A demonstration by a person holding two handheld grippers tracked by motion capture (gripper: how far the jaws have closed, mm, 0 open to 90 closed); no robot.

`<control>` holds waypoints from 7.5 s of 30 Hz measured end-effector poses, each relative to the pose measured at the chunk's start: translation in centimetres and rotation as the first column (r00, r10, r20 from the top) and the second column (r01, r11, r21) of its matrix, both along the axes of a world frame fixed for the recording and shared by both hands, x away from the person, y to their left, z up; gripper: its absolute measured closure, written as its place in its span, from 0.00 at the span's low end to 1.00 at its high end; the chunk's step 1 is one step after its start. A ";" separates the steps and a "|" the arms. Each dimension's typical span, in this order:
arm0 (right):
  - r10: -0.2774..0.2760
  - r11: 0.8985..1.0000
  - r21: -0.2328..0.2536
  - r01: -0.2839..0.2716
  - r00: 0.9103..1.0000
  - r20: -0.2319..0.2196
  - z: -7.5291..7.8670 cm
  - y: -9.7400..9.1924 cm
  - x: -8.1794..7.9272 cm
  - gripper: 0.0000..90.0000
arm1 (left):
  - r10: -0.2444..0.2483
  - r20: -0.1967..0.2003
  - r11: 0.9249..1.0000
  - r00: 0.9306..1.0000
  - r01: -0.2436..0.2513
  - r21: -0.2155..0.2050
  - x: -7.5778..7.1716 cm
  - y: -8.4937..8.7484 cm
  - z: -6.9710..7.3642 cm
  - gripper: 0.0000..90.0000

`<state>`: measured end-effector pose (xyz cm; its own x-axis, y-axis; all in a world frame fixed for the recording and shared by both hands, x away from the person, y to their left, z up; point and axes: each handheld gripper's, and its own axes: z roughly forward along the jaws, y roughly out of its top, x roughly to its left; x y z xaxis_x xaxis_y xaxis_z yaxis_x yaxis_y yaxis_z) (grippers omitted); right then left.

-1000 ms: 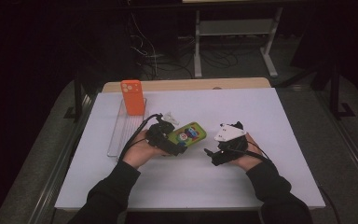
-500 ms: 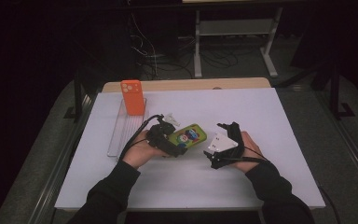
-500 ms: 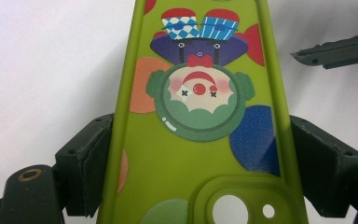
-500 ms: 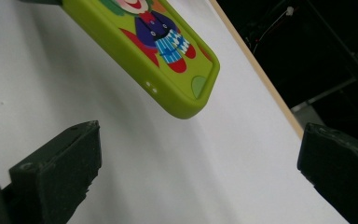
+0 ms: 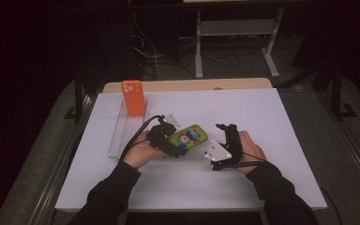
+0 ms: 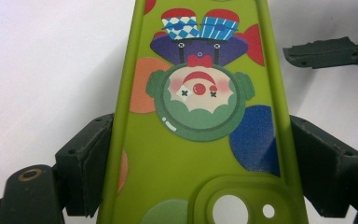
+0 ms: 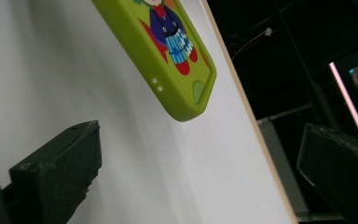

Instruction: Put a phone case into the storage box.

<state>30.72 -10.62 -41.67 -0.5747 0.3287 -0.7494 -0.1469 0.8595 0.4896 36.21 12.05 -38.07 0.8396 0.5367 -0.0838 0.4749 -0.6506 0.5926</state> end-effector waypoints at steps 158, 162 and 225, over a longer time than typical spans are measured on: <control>0.093 0.740 0.580 0.342 0.802 -0.590 1.6 -0.1 1.9 0.84 | 0.125 0.116 0.910 0.985 -0.067 -0.410 2.2 -2.9 1.6 0.00; 0.091 0.744 0.575 0.340 0.801 -0.591 1.5 0.1 1.9 0.84 | 0.139 0.112 0.907 0.984 -0.082 -0.413 2.2 -2.9 1.5 0.00; 0.008 0.812 0.457 0.363 0.776 -0.631 -0.9 -4.4 0.8 0.00 | 0.294 0.176 0.875 0.939 -0.191 -0.445 3.1 1.4 5.4 0.16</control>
<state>31.57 -15.01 -42.54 -0.7135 0.6994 0.0427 0.4507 0.4114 0.7922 39.35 13.44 -32.70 0.7102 0.6846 -0.1644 0.4015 -0.2020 0.8933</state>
